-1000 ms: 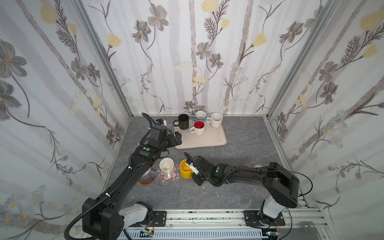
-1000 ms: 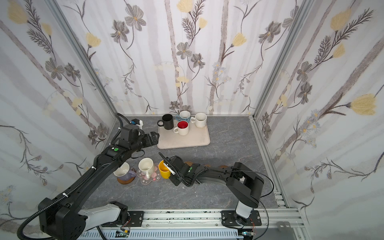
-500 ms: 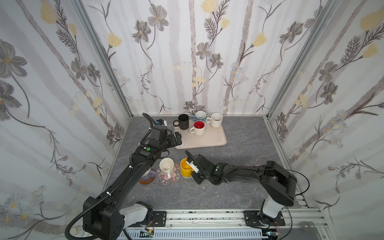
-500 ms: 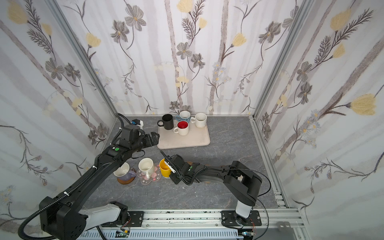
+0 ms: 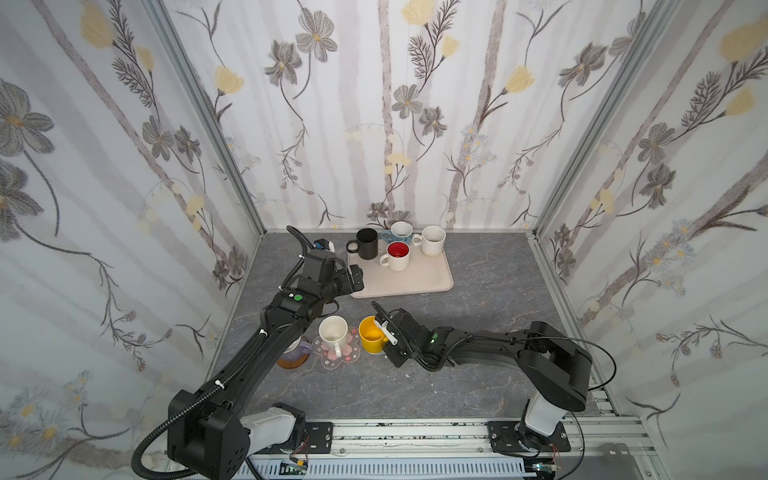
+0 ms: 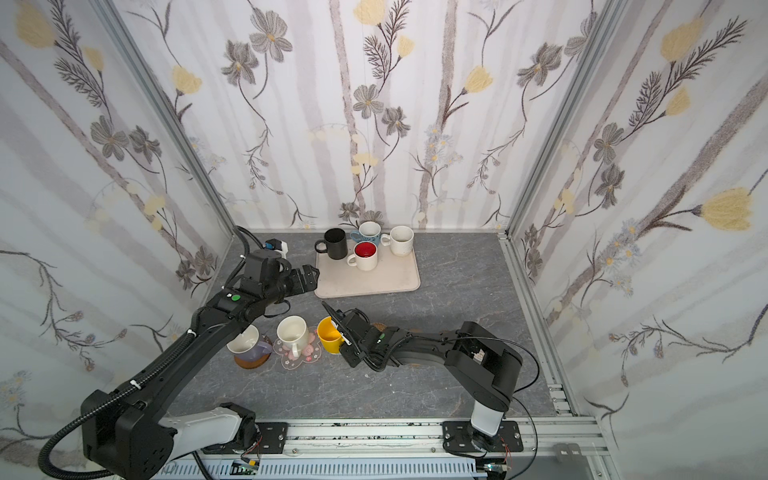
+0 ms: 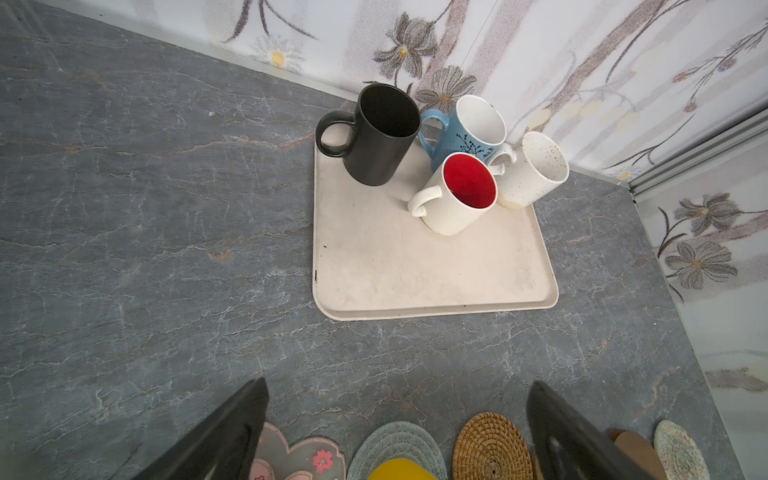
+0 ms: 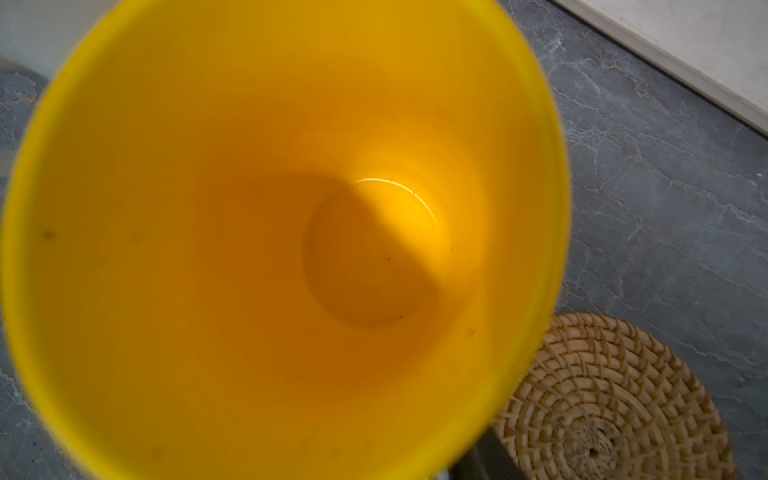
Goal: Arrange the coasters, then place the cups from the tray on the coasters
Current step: 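Lower the yellow mug onto the pale blue coaster and open the right gripper, then withdraw the right gripper while the left gripper reaches to the black mug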
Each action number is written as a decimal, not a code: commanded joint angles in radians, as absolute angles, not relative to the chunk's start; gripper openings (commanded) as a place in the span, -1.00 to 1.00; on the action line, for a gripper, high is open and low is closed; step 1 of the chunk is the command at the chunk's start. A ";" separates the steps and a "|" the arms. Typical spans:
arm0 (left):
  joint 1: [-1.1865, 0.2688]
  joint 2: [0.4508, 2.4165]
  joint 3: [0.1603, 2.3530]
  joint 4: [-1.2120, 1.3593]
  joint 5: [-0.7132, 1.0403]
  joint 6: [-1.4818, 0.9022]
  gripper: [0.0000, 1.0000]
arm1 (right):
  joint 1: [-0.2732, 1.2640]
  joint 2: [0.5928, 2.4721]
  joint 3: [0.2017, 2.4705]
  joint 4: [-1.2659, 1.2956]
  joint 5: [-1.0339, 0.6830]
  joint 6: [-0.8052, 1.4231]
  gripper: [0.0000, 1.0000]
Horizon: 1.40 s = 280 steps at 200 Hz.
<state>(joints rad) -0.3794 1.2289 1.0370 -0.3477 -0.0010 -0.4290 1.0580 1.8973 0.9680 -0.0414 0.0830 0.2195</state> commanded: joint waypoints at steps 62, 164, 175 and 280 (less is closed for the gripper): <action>-0.365 1.282 1.038 -0.325 -0.045 -0.405 1.00 | 1.057 1.775 0.909 0.029 0.130 0.223 0.22; -0.207 1.499 1.191 -0.324 0.034 -0.430 0.98 | 0.894 1.455 0.793 0.094 0.055 0.205 0.89; -0.194 1.534 1.217 -0.325 0.025 -0.428 0.97 | 0.872 1.432 0.789 0.097 0.039 0.203 0.99; -0.173 2.042 1.757 -0.427 -0.031 -0.430 0.77 | 0.700 1.339 0.698 0.213 -0.087 0.230 0.99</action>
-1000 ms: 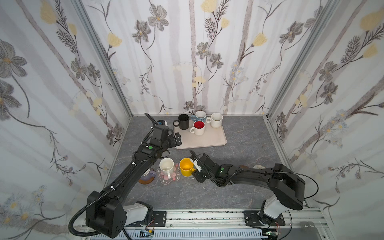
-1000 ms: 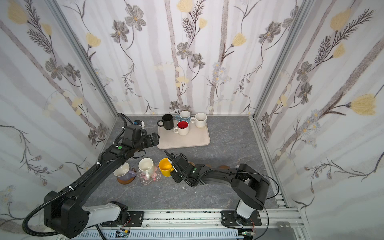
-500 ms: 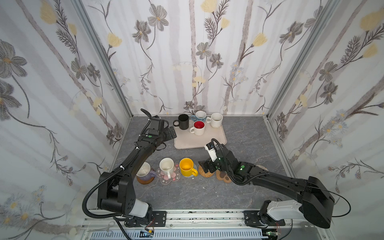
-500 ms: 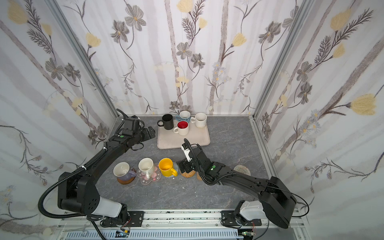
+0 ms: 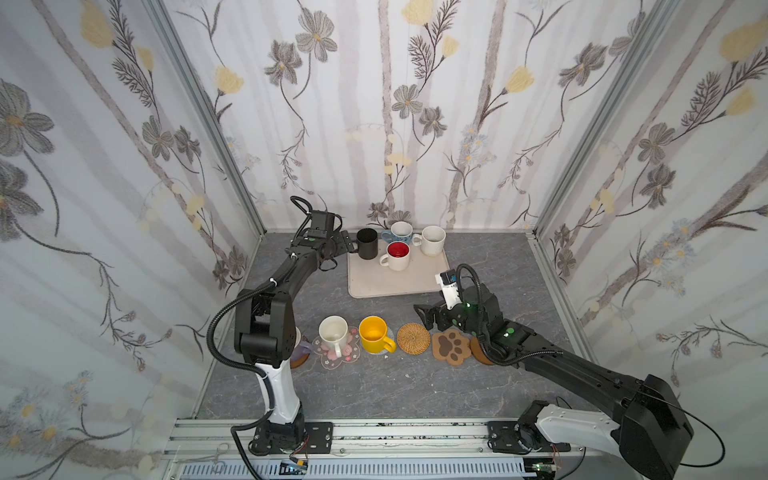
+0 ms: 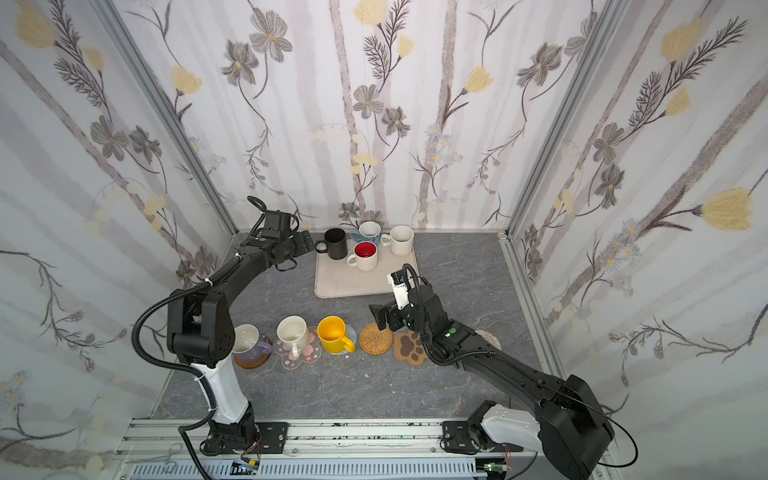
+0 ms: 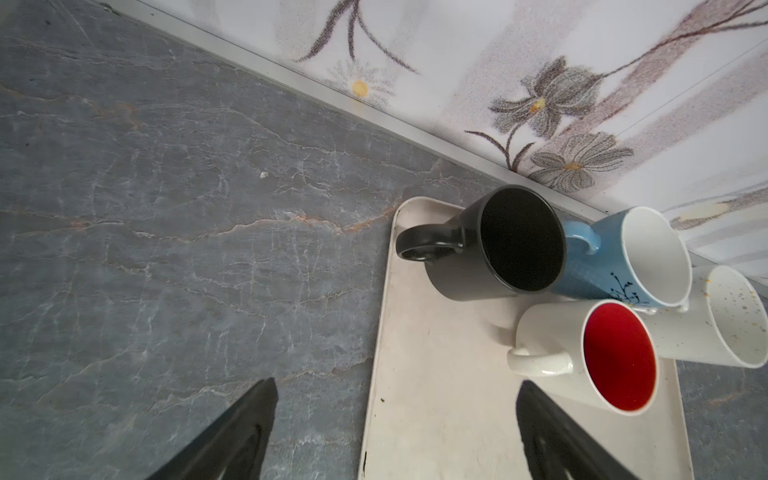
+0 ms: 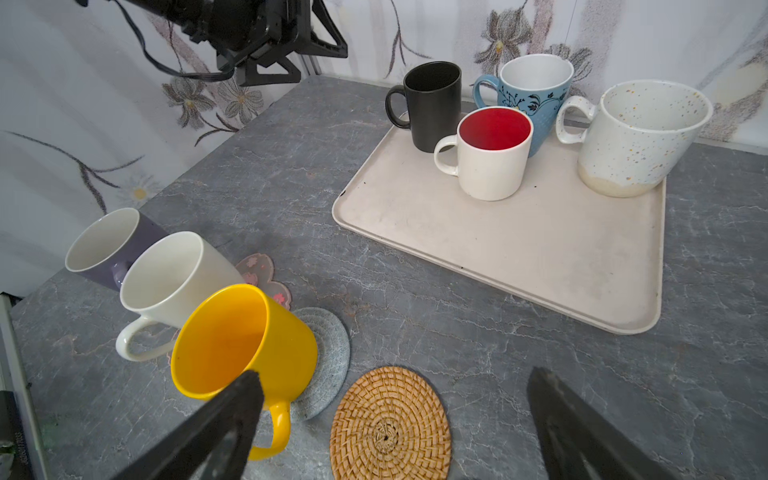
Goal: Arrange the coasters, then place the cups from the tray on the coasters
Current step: 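Withdraw the right gripper while the left gripper reaches to the black mug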
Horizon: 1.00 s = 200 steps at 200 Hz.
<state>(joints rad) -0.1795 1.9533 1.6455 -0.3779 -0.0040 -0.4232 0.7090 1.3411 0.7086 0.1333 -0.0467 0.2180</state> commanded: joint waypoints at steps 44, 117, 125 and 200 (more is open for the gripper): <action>-0.148 2.241 2.000 -0.467 -0.017 -0.430 0.61 | 0.691 1.358 0.687 0.249 -0.096 0.243 0.99; -0.133 2.502 2.309 -0.492 0.068 -0.419 0.40 | 0.686 1.369 0.650 0.298 -0.039 0.244 0.99; -0.133 2.517 2.315 -0.492 0.077 -0.416 0.37 | 0.686 1.375 0.650 0.300 -0.038 0.243 0.99; -0.141 2.508 2.238 -0.490 0.081 -0.416 0.11 | 0.683 1.415 0.655 0.304 -0.030 0.244 0.99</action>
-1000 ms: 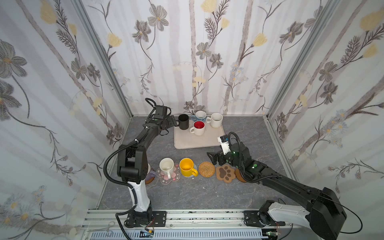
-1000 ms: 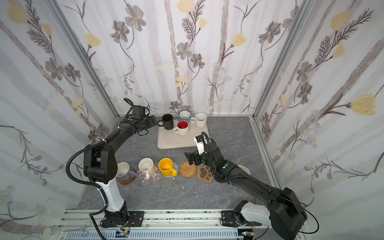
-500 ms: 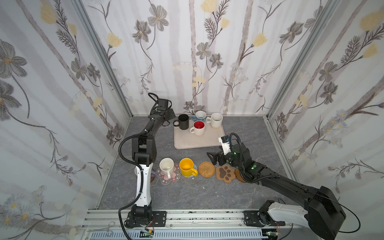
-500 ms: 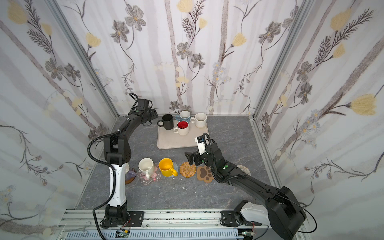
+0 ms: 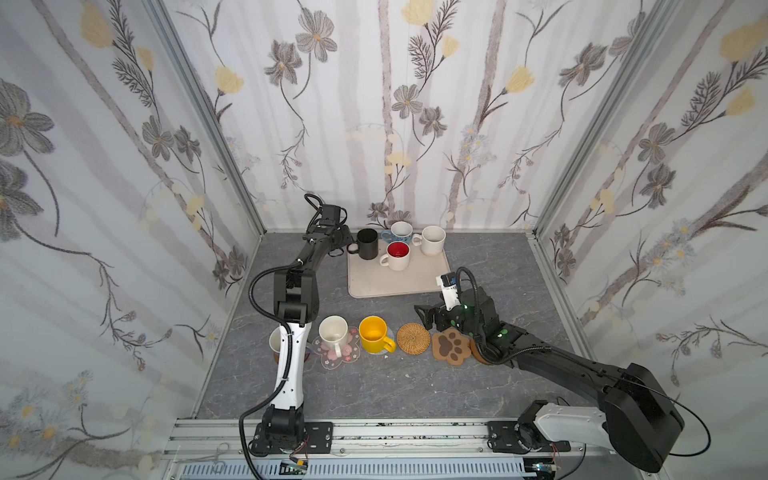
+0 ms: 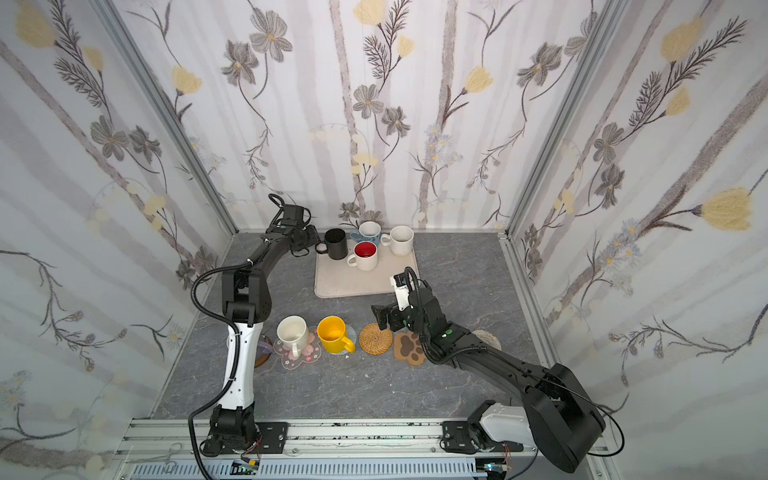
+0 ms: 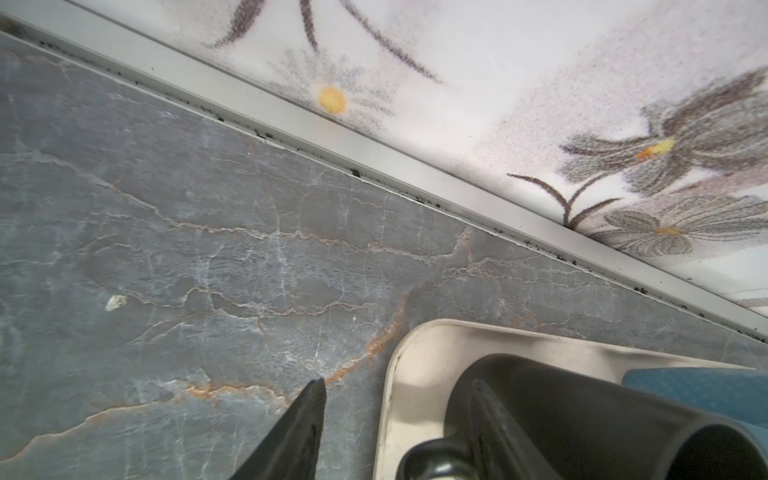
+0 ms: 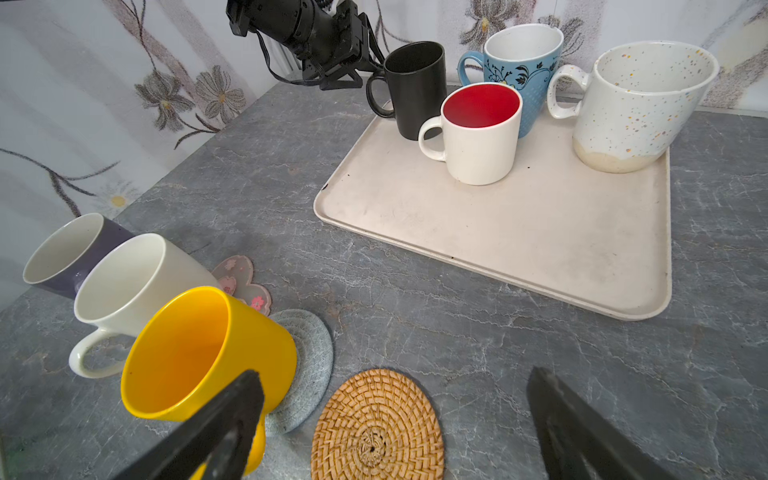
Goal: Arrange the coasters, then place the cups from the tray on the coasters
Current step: 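Withdraw the right gripper while the left gripper reaches to the black mug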
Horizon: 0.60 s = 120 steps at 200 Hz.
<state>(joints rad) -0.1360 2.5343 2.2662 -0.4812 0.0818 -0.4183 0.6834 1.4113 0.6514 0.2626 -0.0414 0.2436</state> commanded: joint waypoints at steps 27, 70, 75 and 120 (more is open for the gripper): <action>-0.153 2.475 2.191 -0.489 0.068 -0.416 0.09 | 0.683 1.410 0.650 0.305 -0.031 0.244 0.99; -0.177 2.416 2.096 -0.486 0.041 -0.423 0.04 | 0.683 1.395 0.633 0.319 -0.030 0.248 0.99; -0.181 2.408 2.084 -0.486 0.037 -0.422 0.04 | 0.683 1.394 0.633 0.317 -0.031 0.249 0.99; -0.219 2.344 1.985 -0.479 0.009 -0.411 0.01 | 0.683 1.370 0.624 0.322 -0.036 0.251 0.99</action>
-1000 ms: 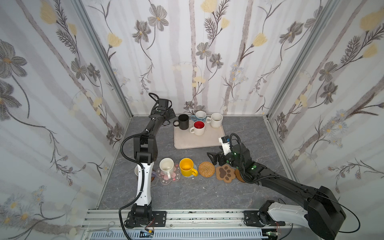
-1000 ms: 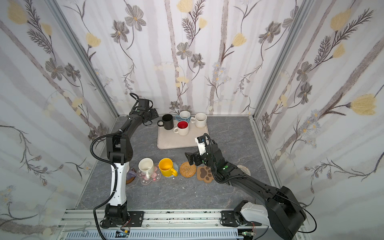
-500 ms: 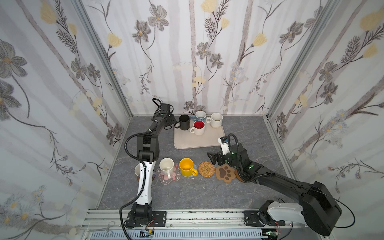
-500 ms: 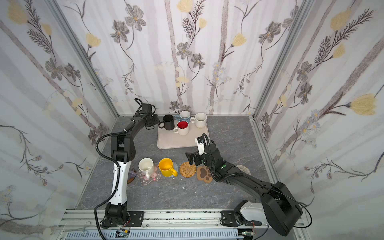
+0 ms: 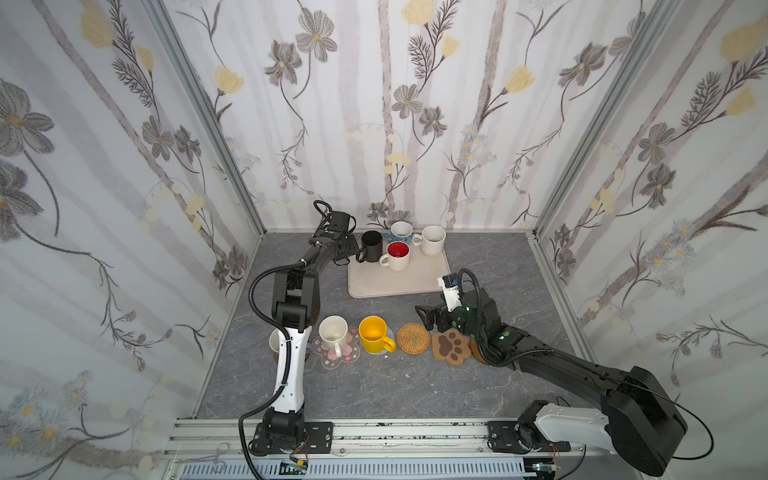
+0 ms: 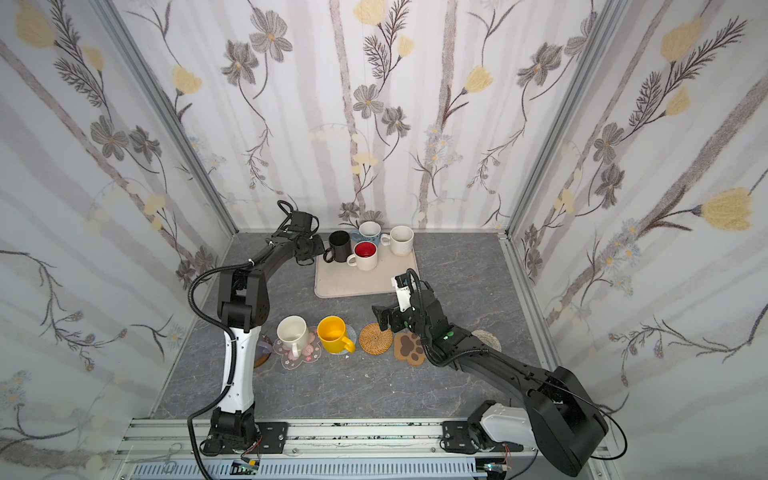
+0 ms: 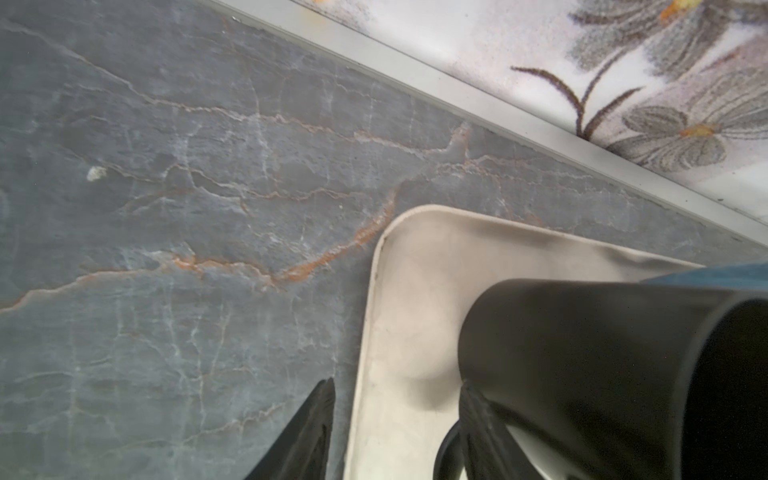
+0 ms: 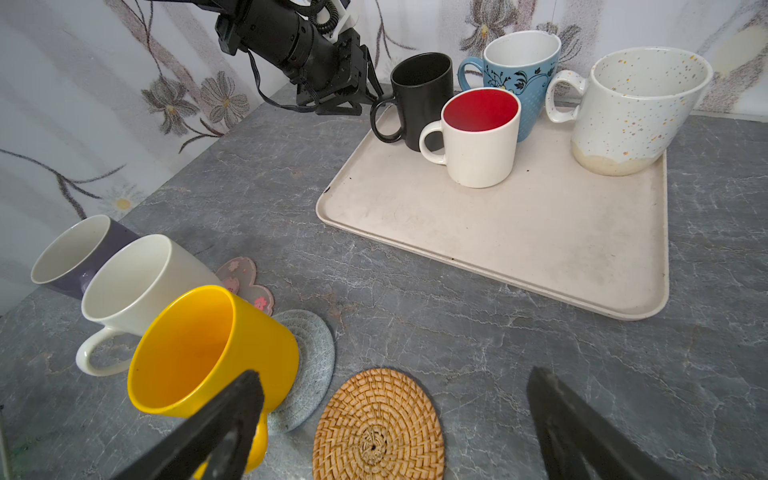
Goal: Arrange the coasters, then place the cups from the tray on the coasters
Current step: 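Withdraw the right gripper while the left gripper reaches to the black mug, then grasp the black mug by its rim with the left gripper and lift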
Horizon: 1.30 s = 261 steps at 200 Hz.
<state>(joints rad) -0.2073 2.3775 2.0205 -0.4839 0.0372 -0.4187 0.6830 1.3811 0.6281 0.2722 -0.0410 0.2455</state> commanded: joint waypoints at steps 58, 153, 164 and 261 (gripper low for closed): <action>-0.222 2.258 1.891 -0.469 -0.038 -0.386 0.11 | 0.683 1.355 0.615 0.318 -0.034 0.255 0.99; -0.236 2.221 1.901 -0.469 0.074 -0.121 0.14 | 0.683 1.365 0.613 0.334 -0.055 0.252 0.99; -0.240 2.236 1.915 -0.469 0.089 -0.112 0.09 | 0.683 1.368 0.613 0.334 -0.056 0.252 0.99; -0.286 2.322 1.974 -0.469 0.108 -0.030 0.07 | 0.683 1.387 0.621 0.327 -0.054 0.253 0.99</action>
